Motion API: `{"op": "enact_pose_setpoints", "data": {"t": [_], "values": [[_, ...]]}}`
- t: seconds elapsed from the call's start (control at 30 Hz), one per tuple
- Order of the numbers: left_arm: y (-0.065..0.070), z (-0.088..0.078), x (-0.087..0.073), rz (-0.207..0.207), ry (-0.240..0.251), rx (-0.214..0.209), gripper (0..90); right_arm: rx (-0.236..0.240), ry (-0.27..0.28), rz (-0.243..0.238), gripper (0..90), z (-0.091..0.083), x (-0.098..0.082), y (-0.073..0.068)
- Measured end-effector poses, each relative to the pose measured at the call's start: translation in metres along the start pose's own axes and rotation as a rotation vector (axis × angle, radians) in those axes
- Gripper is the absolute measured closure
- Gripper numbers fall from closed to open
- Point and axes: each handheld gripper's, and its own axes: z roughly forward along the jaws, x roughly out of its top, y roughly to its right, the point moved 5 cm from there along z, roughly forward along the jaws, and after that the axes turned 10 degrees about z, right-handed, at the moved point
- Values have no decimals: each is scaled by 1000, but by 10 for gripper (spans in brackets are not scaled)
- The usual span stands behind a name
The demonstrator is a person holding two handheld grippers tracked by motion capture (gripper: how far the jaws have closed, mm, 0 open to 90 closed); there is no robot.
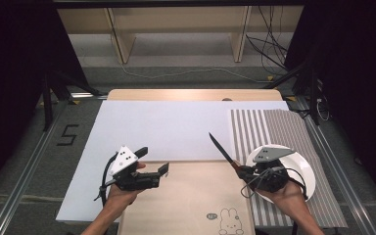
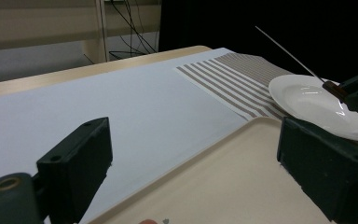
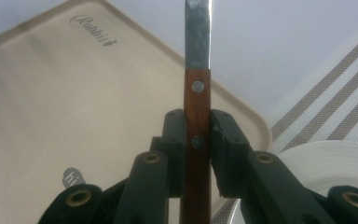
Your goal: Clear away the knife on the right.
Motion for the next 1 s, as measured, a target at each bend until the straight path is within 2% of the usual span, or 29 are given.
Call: {"op": "enact_pose_setpoints", "data": {"t": [0.3, 0.5, 0.7, 0.8, 0.83, 1.0], "values": [[0, 0, 0, 3, 1, 1, 101, 46, -24, 1, 772, 5, -7, -15], [0, 0, 0, 2, 0, 4, 102, 56, -89, -18, 772, 15, -16, -24], [1, 0, 0, 8, -4, 3, 102, 59, -118, -25, 772, 18, -20, -29], [1, 0, -1, 7, -5, 3, 102, 62, -143, -12, 772, 20, -24, -32], [0, 0, -1, 7, -6, 3, 102, 65, -171, 6, 772, 22, -27, -34], [1, 0, -1, 7, -5, 3, 101, 70, -210, 8, 772, 25, -33, -40]]}}
